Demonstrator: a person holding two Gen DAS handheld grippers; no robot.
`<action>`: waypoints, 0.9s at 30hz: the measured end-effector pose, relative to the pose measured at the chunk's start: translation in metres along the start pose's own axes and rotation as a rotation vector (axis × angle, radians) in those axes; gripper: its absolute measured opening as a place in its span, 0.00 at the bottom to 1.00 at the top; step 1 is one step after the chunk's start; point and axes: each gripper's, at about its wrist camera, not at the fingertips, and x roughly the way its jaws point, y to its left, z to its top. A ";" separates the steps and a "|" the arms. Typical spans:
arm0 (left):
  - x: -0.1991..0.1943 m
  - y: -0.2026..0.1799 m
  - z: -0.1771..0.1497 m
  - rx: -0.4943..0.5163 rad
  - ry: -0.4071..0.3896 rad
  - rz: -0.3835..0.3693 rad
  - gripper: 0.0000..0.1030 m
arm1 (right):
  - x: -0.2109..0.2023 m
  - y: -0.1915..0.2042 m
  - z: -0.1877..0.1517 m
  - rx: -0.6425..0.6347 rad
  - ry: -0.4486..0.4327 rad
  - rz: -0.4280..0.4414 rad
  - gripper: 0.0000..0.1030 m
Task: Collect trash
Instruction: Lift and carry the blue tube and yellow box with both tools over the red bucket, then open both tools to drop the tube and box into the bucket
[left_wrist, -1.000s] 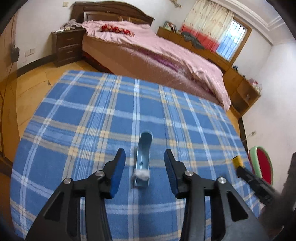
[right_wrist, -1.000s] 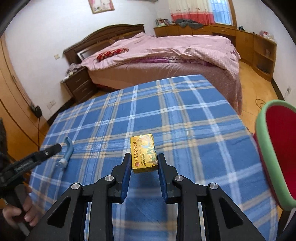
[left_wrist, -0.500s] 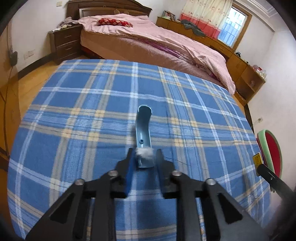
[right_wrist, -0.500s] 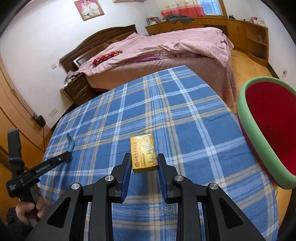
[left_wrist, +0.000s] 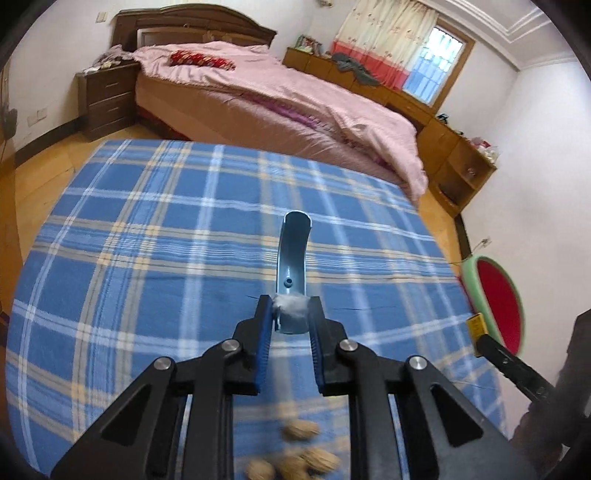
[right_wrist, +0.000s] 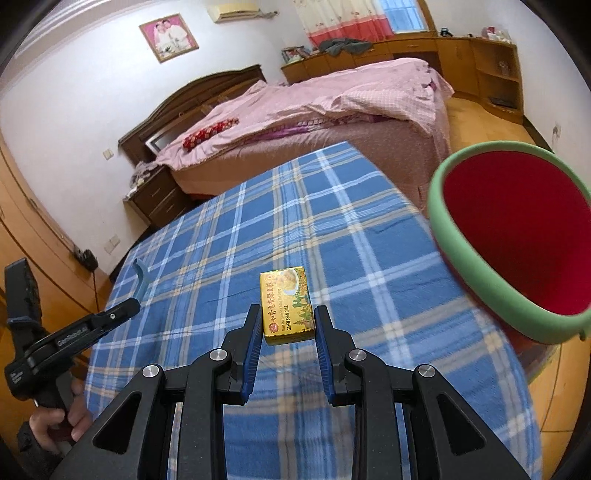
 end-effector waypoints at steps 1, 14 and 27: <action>-0.004 -0.005 -0.001 0.005 -0.004 -0.006 0.18 | -0.005 -0.002 -0.001 0.006 -0.007 0.000 0.27; -0.023 -0.107 -0.011 0.148 0.007 -0.155 0.18 | -0.076 -0.061 0.002 0.108 -0.153 -0.047 0.27; 0.031 -0.218 -0.022 0.317 0.125 -0.249 0.18 | -0.104 -0.142 0.017 0.198 -0.227 -0.158 0.27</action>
